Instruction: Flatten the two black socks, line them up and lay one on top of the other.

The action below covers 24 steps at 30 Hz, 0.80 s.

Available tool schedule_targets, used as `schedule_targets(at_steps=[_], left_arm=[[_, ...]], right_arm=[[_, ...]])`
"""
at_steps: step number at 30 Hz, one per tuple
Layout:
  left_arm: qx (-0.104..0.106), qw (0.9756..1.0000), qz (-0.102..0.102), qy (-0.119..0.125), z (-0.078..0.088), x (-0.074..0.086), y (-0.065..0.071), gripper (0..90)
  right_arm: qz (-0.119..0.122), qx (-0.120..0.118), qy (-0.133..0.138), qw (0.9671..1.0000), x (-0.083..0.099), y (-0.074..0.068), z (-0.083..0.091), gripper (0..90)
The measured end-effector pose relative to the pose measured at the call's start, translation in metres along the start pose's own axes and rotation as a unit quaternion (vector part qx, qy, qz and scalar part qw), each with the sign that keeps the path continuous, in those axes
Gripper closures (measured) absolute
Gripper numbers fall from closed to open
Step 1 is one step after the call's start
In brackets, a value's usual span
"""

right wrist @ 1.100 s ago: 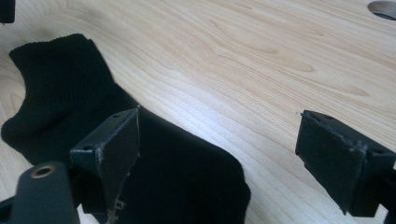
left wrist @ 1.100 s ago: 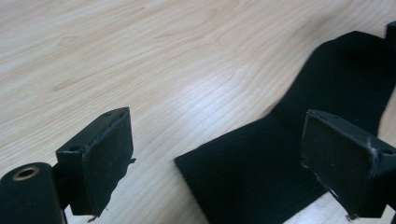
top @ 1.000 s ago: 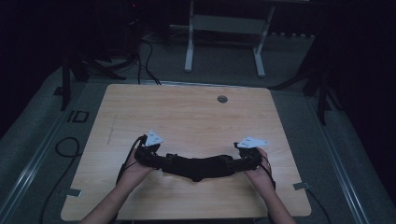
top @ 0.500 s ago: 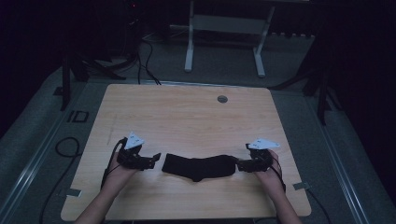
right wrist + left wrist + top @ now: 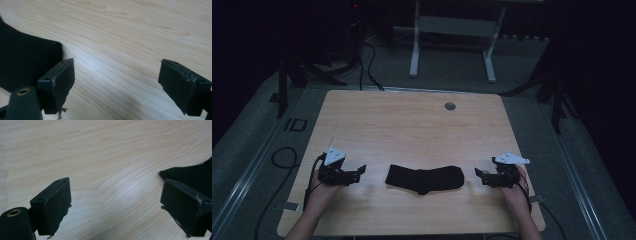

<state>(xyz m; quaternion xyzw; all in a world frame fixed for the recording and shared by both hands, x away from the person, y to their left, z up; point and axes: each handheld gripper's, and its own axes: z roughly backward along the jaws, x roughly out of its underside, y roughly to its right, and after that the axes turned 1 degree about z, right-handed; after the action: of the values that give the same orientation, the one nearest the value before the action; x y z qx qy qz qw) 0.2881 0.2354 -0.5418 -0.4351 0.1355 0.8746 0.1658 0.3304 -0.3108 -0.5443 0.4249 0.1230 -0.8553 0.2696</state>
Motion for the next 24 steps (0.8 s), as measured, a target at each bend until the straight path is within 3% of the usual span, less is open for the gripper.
schedule_targets(at_steps=[9, 17, 24], left_arm=[[-0.026, 0.9995, 0.01, 0.012, 0.016, 0.017, -0.015, 10.3], [-0.043, 0.9983, 0.029, 0.025, 0.029, 0.031, -0.025, 10.3], [-0.061, 0.9967, 0.039, 0.036, 0.038, 0.041, -0.027, 10.3]], right_arm=[[-0.014, 0.024, 0.007, 0.9996, 0.016, 0.019, 0.017, 13.7], [-0.043, 0.044, 0.013, 0.998, 0.033, 0.032, 0.031, 13.5], [-0.074, 0.074, 0.031, 0.9941, 0.048, 0.039, 0.044, 12.9]])
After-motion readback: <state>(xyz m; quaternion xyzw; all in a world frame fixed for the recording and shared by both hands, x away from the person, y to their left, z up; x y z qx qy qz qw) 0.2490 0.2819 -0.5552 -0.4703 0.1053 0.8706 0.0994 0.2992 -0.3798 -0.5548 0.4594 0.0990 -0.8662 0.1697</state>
